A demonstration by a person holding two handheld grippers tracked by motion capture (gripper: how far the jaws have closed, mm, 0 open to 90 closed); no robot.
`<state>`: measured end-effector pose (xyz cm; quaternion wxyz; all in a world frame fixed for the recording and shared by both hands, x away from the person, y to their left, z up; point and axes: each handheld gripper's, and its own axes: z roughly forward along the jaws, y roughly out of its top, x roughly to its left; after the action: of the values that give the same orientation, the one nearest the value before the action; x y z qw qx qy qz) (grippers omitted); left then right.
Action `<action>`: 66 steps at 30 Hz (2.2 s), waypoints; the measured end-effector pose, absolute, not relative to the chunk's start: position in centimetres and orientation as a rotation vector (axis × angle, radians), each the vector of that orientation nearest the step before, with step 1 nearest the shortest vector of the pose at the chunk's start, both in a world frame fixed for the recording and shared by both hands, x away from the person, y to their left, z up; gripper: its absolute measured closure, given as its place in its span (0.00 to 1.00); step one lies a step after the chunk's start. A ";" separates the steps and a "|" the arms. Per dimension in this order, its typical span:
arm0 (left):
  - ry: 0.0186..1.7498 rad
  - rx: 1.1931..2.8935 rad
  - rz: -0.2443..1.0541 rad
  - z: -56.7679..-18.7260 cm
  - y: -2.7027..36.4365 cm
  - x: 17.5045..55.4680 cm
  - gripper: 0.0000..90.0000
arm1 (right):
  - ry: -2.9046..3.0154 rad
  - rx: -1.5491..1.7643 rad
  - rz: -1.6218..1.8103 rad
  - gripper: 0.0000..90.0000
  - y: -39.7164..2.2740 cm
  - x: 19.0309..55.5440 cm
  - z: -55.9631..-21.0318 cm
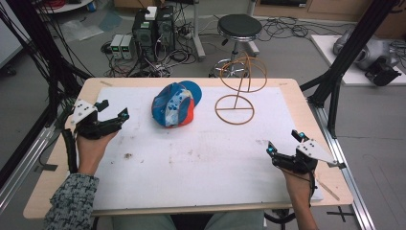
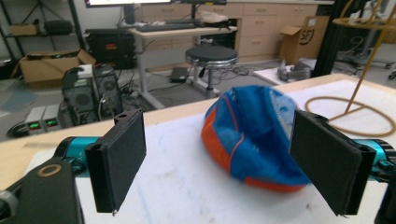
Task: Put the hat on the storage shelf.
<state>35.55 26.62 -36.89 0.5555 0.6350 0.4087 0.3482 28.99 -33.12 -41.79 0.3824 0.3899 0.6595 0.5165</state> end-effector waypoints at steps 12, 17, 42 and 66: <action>0.859 1.527 0.739 -35.4 22.2 39.7 0.26 | 1.688 0.992 1.319 0.05 -33.1 29.1 -41.8; 0.858 1.534 0.720 -35.4 20.8 41.2 0.27 | 1.684 1.004 1.328 0.05 -33.2 28.9 -41.8; 0.893 1.655 0.561 -40.6 14.6 47.5 0.36 | 1.694 0.993 1.323 0.05 -33.3 29.0 -41.9; 0.933 1.724 0.488 -40.8 14.5 48.5 0.95 | 1.700 0.994 1.326 0.05 -33.2 29.1 -41.9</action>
<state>48.52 14.54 -40.77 0.5317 0.7228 0.3911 0.2046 29.07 -33.18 -41.95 0.3743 0.3883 0.6640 0.5179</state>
